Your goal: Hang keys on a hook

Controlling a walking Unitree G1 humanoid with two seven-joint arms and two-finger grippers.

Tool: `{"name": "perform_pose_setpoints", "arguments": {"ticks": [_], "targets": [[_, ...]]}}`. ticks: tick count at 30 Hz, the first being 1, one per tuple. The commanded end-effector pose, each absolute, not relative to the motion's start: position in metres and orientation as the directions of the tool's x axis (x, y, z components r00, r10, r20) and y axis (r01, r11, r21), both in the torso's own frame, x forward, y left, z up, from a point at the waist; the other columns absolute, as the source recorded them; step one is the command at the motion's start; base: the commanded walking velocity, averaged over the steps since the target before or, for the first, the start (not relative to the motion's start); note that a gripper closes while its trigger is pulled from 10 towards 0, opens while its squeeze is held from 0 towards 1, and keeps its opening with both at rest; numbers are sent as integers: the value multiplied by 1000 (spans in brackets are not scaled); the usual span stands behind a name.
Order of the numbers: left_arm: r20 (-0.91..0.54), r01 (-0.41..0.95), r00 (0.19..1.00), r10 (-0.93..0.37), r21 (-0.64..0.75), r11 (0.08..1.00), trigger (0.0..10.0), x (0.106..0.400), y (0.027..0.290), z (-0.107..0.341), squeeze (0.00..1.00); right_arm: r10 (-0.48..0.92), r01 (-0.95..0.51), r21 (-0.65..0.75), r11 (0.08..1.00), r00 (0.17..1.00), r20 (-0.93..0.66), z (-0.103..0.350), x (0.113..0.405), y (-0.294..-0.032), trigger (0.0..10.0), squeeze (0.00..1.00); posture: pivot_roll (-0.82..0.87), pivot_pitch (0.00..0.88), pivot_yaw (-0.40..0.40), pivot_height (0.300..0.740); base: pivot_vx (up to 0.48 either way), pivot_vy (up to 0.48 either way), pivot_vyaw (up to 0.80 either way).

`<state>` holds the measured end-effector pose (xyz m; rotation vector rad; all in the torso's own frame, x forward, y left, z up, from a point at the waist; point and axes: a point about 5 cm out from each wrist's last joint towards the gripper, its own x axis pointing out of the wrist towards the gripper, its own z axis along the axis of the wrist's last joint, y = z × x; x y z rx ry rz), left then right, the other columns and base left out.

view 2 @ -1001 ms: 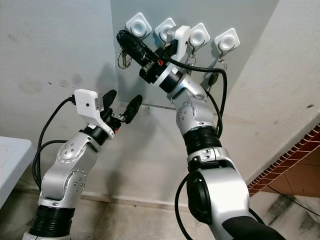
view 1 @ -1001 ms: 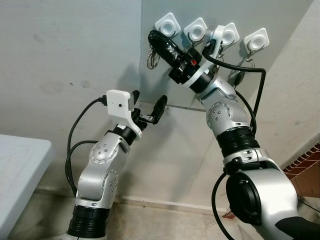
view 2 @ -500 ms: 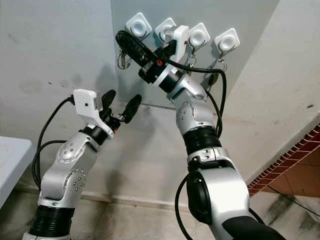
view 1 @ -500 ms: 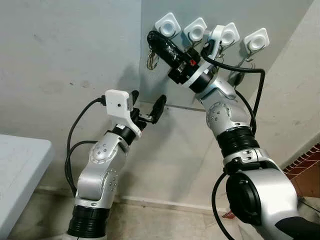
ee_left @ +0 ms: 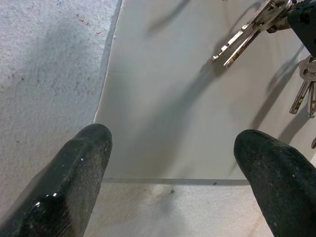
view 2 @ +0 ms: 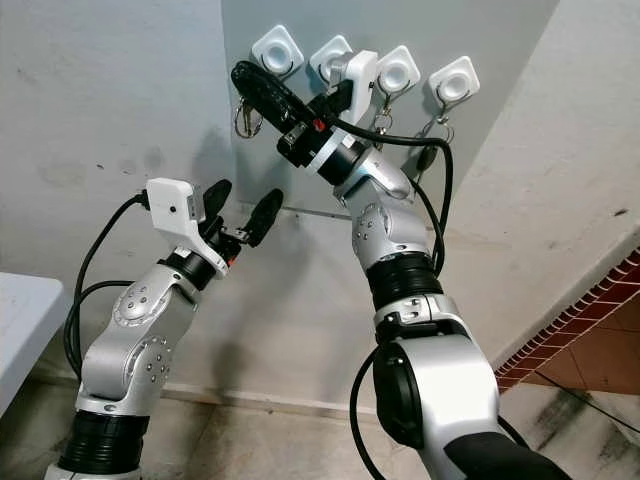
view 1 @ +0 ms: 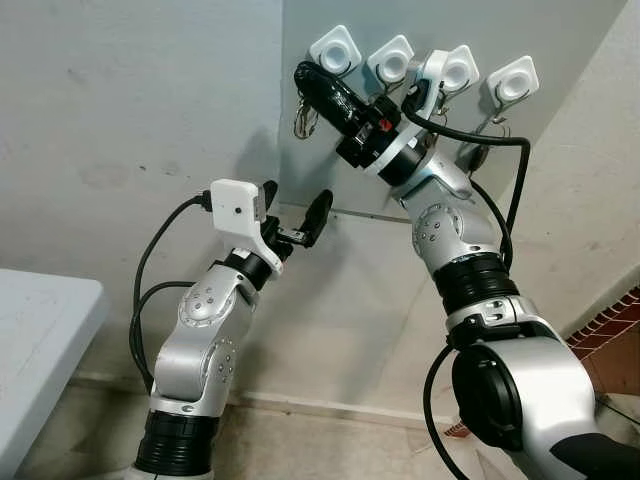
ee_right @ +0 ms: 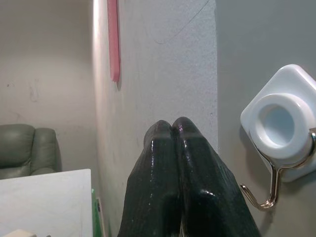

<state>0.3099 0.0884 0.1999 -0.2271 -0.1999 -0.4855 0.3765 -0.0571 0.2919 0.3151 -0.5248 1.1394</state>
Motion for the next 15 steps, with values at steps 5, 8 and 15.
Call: {"name": "perform_pose_setpoints", "arguments": {"ticks": [5, 8, 15], "targets": [[267, 498, 853, -448, -164, 851, 10000, 309, 82, 207, 0, 740, -898, -62, 436, 319, 592, 311, 377, -65, 10000, 0, 6, 51, -93, 740, 0, 0, 0], [267, 500, 853, -449, -165, 850, 10000, 309, 81, 206, 0, 734, -896, -61, 440, 319, 600, 308, 375, -69, 10000, 0, 4, 53, -93, 740, 0, 0, 0], [266, 503, 851, -453, -165, 848, 10000, 309, 81, 204, 0, 752, -907, -58, 417, 308, 583, 291, 365, -71, 10000, 0, -2, 50, -89, 740, 0, 0, 0]]}}
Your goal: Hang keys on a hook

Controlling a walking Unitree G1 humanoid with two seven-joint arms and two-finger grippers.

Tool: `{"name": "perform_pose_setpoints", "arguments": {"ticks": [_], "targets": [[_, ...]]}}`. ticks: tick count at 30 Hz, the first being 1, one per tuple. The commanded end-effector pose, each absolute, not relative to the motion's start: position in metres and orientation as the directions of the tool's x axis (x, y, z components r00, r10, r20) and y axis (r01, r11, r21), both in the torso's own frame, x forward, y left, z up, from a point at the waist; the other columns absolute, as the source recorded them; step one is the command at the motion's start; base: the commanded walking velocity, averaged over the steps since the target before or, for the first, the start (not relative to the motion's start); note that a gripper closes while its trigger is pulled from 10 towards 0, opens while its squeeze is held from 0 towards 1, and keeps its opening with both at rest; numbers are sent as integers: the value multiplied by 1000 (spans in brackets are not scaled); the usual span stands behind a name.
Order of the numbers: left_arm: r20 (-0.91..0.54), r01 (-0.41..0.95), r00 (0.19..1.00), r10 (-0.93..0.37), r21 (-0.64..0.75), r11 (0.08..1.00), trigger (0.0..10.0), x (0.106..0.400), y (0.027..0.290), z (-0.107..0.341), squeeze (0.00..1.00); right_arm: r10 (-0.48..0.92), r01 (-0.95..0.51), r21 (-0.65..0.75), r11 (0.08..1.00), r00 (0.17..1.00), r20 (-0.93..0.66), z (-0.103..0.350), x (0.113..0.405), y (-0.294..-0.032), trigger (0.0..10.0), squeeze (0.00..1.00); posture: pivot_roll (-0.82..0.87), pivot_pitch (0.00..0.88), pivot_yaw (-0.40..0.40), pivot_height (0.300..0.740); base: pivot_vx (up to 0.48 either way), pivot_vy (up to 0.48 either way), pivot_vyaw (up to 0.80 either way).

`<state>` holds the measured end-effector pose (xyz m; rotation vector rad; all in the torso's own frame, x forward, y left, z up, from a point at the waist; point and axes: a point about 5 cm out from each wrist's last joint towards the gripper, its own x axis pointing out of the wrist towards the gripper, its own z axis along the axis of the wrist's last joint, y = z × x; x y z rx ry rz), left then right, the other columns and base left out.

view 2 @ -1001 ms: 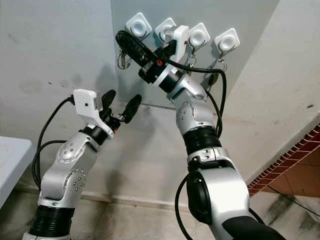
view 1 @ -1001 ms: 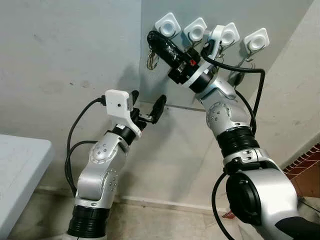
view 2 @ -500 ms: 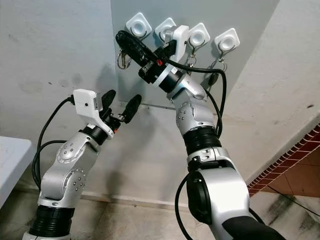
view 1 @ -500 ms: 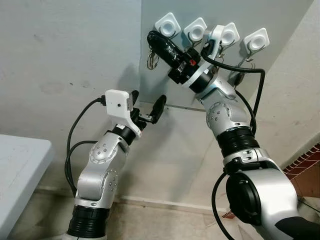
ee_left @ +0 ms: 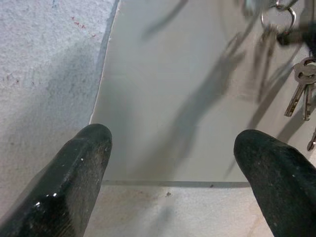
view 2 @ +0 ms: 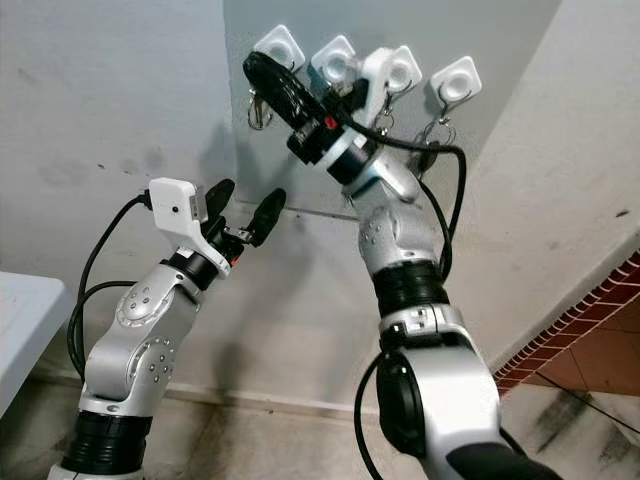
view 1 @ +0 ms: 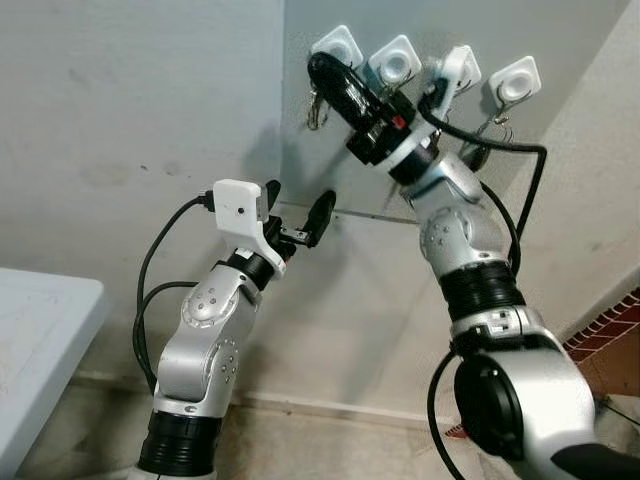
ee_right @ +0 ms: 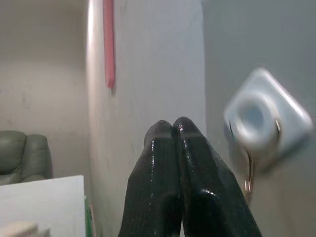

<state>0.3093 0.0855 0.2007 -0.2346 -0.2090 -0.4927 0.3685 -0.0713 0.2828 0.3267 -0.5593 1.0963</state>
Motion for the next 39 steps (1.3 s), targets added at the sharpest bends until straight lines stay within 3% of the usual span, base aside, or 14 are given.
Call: {"name": "perform_pose_setpoints", "arguments": {"ticks": [1, 16, 23, 36, 39], "targets": [[266, 503, 851, -453, -164, 849, 10000, 309, 81, 204, 0, 753, -907, -58, 417, 309, 581, 289, 365, -71, 10000, 0, -2, 49, -89, 740, 0, 0, 0], [271, 501, 851, -449, -169, 849, 10000, 310, 80, 203, 0, 776, -897, -55, 438, 347, 526, 265, 343, -77, 10000, 0, -6, 35, -88, 740, 0, 0, 0], [264, 484, 862, -433, -172, 858, 10000, 311, 84, 198, 0, 761, -866, -18, 501, 430, 486, 239, 331, -87, 10000, 0, -5, 26, -87, 740, 0, 0, 0], [153, 408, 912, -381, -219, 886, 10000, 317, 94, 160, 0, 607, -694, 161, 702, 700, 376, 174, 305, -109, 10000, 0, -17, 7, -73, 740, 0, 0, 0], [149, 396, 917, -371, -213, 893, 10000, 317, 96, 157, 0, 583, -668, 179, 722, 727, 361, 168, 302, -112, 10000, 0, -19, 10, -70, 740, 0, 0, 0]]}}
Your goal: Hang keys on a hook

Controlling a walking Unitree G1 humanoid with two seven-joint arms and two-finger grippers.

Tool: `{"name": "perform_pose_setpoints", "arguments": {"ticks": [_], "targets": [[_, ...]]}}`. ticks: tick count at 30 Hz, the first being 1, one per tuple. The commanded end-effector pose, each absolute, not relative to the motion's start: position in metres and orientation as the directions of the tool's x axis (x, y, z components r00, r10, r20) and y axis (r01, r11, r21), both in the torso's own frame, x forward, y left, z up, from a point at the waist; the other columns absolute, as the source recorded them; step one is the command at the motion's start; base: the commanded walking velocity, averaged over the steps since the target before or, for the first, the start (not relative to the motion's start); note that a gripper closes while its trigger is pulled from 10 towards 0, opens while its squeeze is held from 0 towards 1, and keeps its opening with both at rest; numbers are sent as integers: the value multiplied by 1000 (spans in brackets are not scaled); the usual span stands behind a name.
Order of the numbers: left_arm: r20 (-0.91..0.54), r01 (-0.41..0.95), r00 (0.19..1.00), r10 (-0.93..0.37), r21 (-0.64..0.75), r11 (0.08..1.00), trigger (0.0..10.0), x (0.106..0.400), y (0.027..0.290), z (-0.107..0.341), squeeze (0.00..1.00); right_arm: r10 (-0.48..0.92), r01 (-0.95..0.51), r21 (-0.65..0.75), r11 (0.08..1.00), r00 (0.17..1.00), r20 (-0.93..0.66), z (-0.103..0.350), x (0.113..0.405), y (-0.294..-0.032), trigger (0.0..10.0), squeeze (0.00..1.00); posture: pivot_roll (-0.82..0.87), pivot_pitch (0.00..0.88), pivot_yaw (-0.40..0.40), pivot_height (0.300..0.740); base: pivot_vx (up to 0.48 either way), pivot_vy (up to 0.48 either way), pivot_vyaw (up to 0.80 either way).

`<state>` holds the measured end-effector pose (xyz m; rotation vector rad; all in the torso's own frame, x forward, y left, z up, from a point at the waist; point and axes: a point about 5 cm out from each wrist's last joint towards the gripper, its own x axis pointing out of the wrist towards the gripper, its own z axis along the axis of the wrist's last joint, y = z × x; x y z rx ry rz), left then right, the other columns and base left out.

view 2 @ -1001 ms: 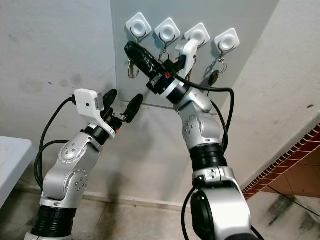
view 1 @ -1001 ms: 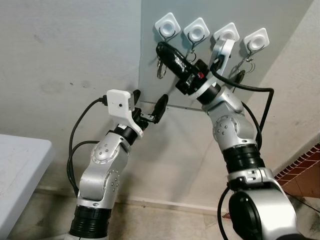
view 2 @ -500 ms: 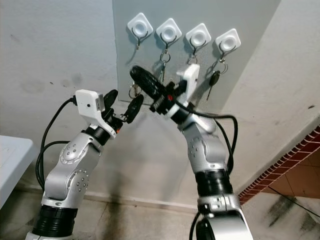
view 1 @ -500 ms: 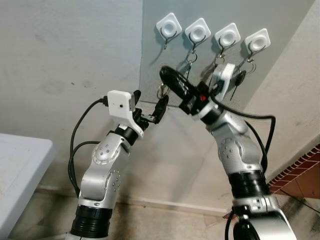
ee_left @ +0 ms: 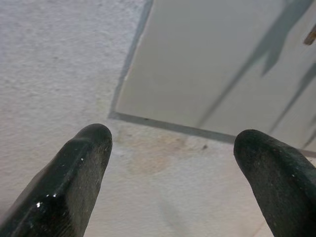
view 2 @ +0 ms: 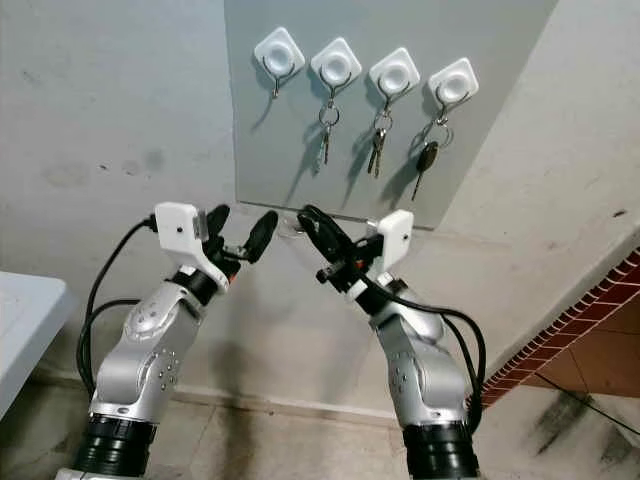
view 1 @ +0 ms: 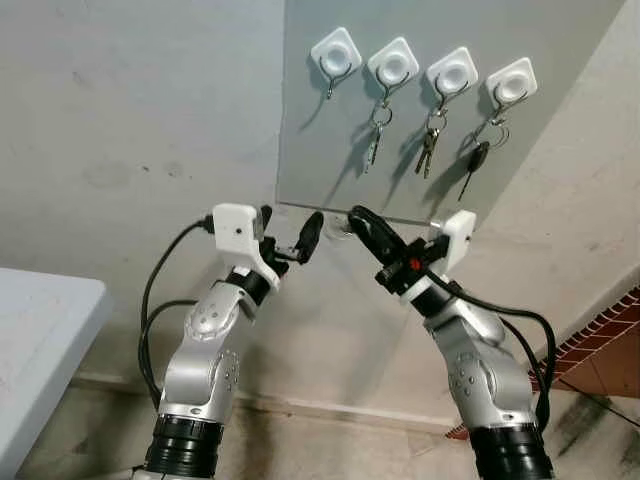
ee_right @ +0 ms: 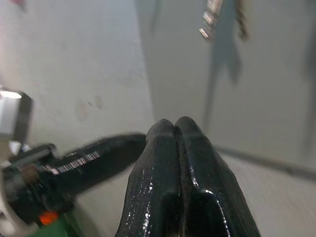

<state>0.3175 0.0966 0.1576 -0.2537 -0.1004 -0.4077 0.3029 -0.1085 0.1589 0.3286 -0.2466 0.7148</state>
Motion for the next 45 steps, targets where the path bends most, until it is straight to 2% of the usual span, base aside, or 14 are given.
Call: {"name": "perform_pose_setpoints", "arguments": {"ticks": [1, 7, 16, 24, 34, 45], "targets": [[136, 389, 920, -367, -215, 896, 10000, 318, 98, 153, 0, 553, -634, 195, 748, 759, 344, 161, 299, -115, 10000, 0, -21, 12, -65, 740, 0, 0, 0], [89, 365, 931, -354, -226, 903, 10000, 320, 101, 137, 0, 440, -507, 244, 826, 853, 282, 140, 289, -125, 10000, 0, -33, 19, -39, 740, 0, 0, 0], [69, 363, 931, -357, -223, 904, 10000, 325, 102, 130, 0, 298, -349, 274, 896, 931, 211, 123, 286, -133, 10000, 0, -43, 18, -1, 740, 0, 0, 0], [31, 346, 937, -349, -227, 910, 10000, 328, 108, 117, 0, 207, -237, 281, 930, 969, 131, 103, 282, -134, 10000, 0, -44, 11, 28, 740, 0, 0, 0], [1, 313, 948, -319, -204, 928, 10000, 324, 112, 98, 0, 111, -122, 255, 959, 992, 60, 84, 268, -145, 10000, 0, -46, 11, 22, 740, 0, 0, 0], [-163, 229, 951, -264, -204, 952, 10000, 304, 130, 42, 0, 30, -9, 172, 985, 992, -119, 35, 254, -166, 10000, 0, -47, 0, 0, 740, 0, 0, 0]]}}
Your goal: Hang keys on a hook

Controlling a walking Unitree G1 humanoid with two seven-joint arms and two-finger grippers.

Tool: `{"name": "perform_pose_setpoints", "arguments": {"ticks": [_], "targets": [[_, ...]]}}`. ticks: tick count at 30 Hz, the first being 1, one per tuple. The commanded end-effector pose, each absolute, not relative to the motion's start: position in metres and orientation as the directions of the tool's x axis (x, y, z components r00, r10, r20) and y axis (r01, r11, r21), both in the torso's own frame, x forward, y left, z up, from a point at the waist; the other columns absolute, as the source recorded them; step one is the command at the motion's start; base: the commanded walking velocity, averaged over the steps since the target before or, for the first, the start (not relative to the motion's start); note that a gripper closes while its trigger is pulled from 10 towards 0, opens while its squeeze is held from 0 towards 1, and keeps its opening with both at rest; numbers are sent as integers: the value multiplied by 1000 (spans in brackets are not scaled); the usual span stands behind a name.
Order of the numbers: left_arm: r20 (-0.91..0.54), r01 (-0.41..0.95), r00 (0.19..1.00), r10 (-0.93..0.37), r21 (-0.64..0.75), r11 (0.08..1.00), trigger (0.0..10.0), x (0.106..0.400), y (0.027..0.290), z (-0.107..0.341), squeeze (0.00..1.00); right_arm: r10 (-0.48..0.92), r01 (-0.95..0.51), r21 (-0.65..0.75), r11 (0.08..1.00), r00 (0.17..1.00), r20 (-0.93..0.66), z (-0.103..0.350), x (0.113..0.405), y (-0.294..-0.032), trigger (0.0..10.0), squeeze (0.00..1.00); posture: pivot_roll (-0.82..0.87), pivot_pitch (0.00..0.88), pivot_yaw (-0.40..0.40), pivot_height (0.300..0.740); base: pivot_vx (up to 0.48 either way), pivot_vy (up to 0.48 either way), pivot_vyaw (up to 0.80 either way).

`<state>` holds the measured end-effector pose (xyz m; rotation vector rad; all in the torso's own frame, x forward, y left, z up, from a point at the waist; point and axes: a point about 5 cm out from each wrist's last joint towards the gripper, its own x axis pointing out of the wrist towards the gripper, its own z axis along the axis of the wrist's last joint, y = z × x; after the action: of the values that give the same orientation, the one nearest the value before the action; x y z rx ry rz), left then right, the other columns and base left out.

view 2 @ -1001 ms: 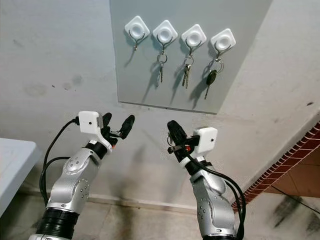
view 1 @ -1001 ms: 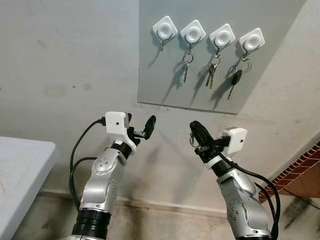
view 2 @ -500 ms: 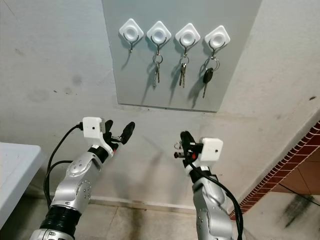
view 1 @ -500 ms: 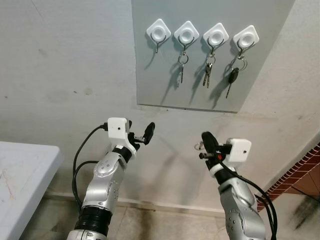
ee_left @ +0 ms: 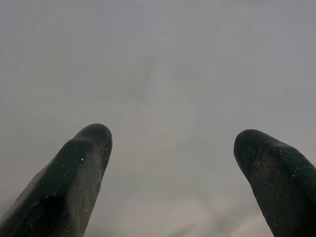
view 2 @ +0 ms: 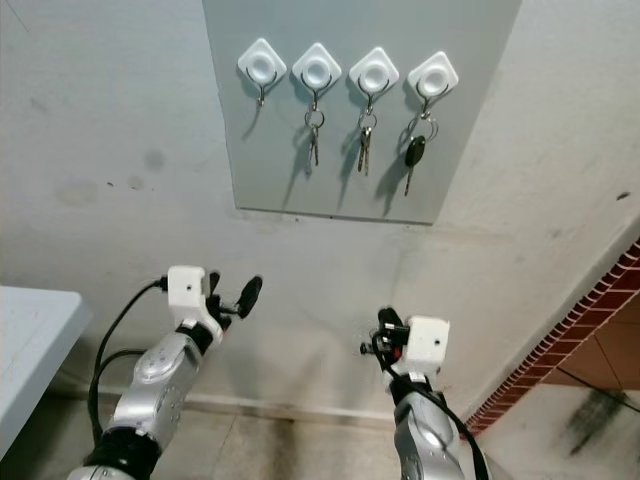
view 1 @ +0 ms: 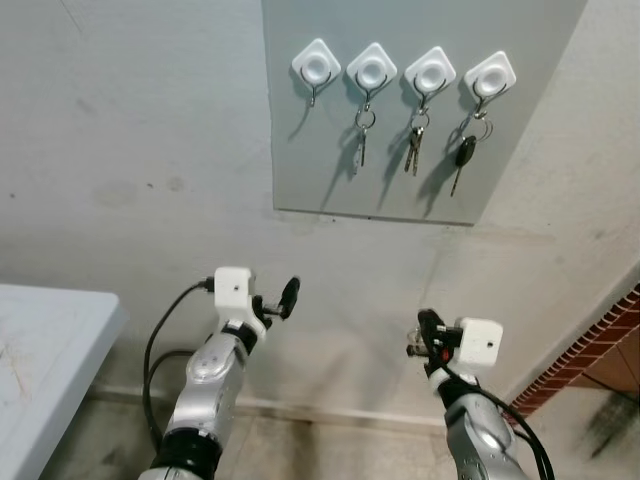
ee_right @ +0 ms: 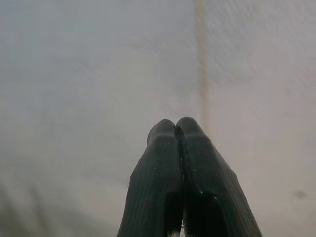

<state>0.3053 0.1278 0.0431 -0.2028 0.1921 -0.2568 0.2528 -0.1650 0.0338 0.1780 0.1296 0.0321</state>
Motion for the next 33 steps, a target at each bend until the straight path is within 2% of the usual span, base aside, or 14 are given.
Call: {"name": "perform_pose_setpoints", "arguments": {"ticks": [1, 11, 18, 25, 30, 33], "targets": [[-192, 202, 949, -249, -235, 951, 10000, 301, 134, 33, 0, 18, 5, 154, 988, 988, -152, 26, 252, -171, 10000, 0, -47, 1, -2, 740, 0, 0, 0], [-325, 164, 919, -222, -197, 967, 10000, 290, 138, 4, 0, -37, 63, 68, 996, 943, -332, -15, 237, -193, 10000, 0, -53, 0, 0, 740, 0, 0, 0], [-448, 215, 864, -228, -81, 973, 10000, 274, 135, -17, 0, -85, 91, -11, 996, 873, -481, -43, 218, -203, 10000, 0, -69, 0, 5, 740, 0, 0, 0], [-544, 178, 822, -169, -37, 983, 10000, 258, 140, -34, 0, -124, 125, -41, 991, 785, -606, -64, 194, -210, 10000, 0, -76, 0, 5, 740, 0, 0, 0], [-583, 206, 797, -159, 15, 979, 10000, 247, 145, -43, 0, -140, 140, -53, 989, 742, -655, -72, 182, -211, 10000, 0, -78, 0, 6, 740, 0, 0, 0], [-626, 178, 766, -148, -15, 984, 10000, 236, 151, -51, 0, -148, 146, -61, 987, 714, -684, -77, 175, -210, 10000, 0, -76, 0, 6, 740, 0, 0, 0]]}}
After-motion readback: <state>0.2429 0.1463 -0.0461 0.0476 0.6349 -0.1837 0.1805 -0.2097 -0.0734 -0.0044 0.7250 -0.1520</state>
